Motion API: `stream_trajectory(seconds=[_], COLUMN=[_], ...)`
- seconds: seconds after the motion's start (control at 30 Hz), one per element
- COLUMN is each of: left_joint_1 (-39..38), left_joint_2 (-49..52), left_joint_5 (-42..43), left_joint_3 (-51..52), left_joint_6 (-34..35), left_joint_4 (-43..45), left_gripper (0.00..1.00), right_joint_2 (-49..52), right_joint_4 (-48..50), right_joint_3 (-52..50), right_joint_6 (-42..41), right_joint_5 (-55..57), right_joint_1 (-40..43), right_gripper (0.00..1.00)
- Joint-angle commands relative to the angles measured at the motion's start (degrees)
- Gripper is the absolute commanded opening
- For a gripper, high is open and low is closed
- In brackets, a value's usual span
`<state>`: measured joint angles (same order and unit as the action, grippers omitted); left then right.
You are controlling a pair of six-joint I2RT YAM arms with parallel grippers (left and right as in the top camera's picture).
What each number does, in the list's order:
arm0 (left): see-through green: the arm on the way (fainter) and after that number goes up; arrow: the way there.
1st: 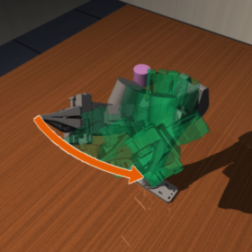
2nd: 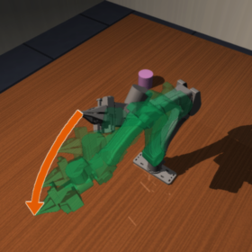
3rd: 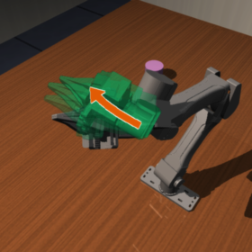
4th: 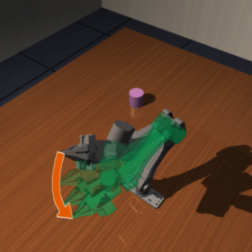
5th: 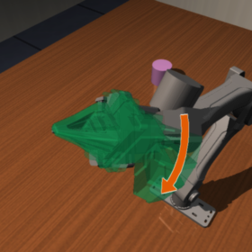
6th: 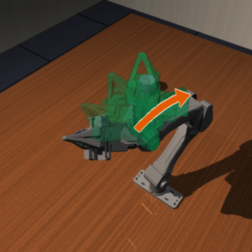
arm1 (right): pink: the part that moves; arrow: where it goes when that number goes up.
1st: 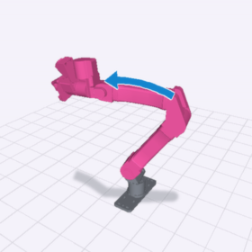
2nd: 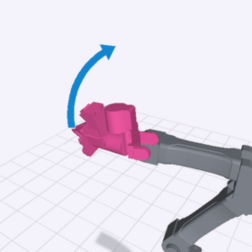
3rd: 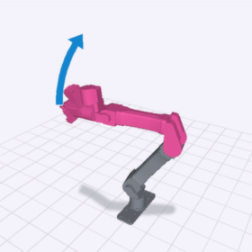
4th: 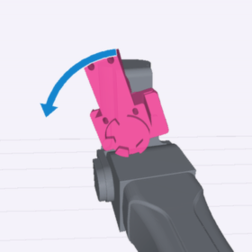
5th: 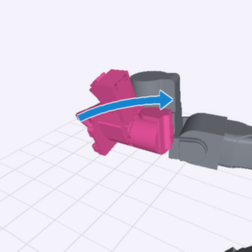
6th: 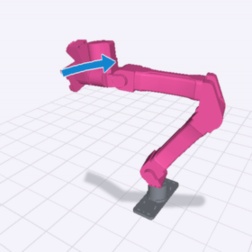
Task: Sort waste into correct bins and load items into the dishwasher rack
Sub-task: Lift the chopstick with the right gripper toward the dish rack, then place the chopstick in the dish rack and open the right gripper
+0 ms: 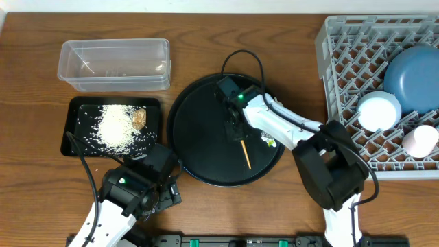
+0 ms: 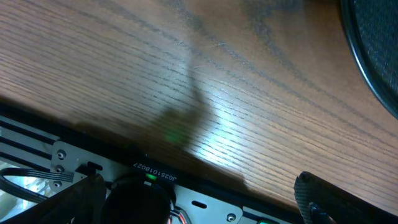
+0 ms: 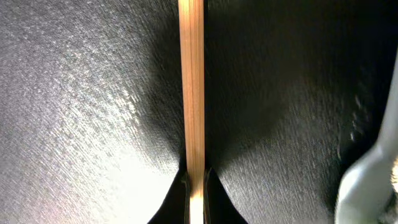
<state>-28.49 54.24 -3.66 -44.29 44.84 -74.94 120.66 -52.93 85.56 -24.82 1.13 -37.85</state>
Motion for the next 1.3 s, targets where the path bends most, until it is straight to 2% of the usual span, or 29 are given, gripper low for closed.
stream_trajectory(seconds=[0.0, 0.37, 0.53, 0.73, 0.93, 1.27], left_joint_1=[0.3, 0.3, 0.3, 0.3, 0.3, 0.3], left_joint_2=[0.0, 0.0, 0.0, 0.0, 0.0, 0.0], left_joint_5=[-1.3, -1.3, -1.3, -1.3, -1.3, -1.3], left_joint_3=[0.0, 0.0, 0.0, 0.0, 0.0, 0.0], left_joint_6=[0.4, 0.4, 0.4, 0.4, 0.4, 0.5], left_joint_4=[-0.2, -0.2, -0.2, -0.2, -0.2, -0.2], left_gripper=[0.98, 0.98, 0.98, 0.98, 0.98, 0.98], right_joint_2=[1.0, -4.9, -10.2, -16.0, -17.3, -15.0], right_joint_4=[-2.7, -16.0, -18.5, -19.1, -18.1, -12.7], right_joint_3=[4.5, 19.6, 21.6, 21.6, 21.6, 21.5], right_joint_6=[-0.1, -0.9, 1.6, 5.4, 10.5, 17.1], right_joint_5=[-0.1, -1.4, 1.1, 2.7, 5.1, 11.1], right_joint_1=[0.4, 4.3, 9.2, 21.4, 33.1, 40.6], right_gripper=[0.01, 0.01, 0.01, 0.01, 0.01, 0.01])
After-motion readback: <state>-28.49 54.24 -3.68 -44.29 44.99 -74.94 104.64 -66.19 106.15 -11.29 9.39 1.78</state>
